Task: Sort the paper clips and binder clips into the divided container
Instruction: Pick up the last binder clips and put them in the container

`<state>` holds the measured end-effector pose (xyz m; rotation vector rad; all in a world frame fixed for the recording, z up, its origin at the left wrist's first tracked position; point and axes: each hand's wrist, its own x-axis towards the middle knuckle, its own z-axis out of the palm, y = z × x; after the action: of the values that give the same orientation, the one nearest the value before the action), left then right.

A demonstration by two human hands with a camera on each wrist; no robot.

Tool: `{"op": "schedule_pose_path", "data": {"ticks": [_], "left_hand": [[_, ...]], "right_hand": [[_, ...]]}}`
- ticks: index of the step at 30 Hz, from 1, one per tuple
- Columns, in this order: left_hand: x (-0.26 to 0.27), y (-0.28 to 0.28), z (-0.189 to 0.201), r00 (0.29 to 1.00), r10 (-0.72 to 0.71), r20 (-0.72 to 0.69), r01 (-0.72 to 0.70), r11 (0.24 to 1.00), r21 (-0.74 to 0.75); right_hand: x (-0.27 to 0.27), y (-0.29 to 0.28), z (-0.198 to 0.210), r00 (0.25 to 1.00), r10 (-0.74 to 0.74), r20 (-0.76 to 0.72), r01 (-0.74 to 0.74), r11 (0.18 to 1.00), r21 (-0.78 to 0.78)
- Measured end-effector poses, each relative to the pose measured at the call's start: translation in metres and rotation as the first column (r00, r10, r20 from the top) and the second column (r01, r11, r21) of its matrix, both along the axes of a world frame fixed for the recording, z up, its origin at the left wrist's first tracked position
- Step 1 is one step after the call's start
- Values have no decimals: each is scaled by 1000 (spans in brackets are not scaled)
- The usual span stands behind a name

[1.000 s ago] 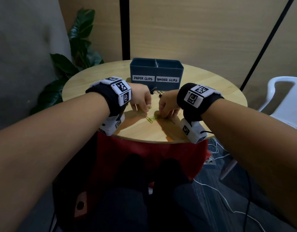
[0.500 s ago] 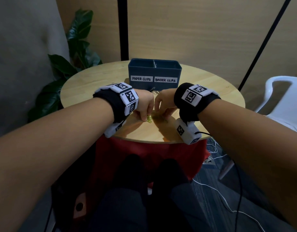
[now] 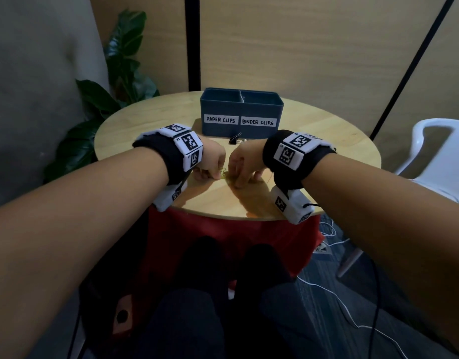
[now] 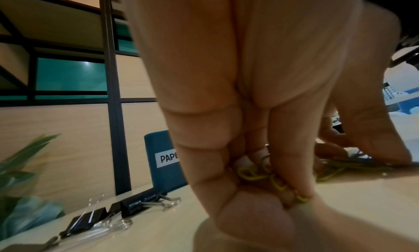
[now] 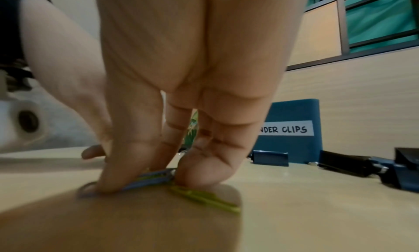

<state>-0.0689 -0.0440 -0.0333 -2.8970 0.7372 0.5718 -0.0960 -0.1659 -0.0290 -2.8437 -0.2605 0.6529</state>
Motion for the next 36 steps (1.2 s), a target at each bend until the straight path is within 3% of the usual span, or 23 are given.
{"op": "schedule_pose_path", "data": {"ticks": [5, 15, 21, 29, 36], "left_hand": [[0, 6, 2, 998, -13, 69, 10, 999, 43], [3, 6, 0, 997, 73, -37, -75, 995, -66], [0, 5, 0, 996, 81, -35, -83, 993, -81], [2, -2, -4, 995, 90, -42, -95, 988, -119], [7, -3, -2, 998, 63, -27, -67, 981, -184]], "right_hand": [[3, 4, 0, 998, 58, 30, -57, 998, -35], [-1, 7, 1, 952, 279, 124, -226, 917, -330], [-7, 3, -1, 953, 278, 122, -211, 894, -395], [-2, -20, 9, 977, 206, 63, -177, 934, -309], [-4, -15, 3, 978, 198, 68, -154, 900, -407]]}}
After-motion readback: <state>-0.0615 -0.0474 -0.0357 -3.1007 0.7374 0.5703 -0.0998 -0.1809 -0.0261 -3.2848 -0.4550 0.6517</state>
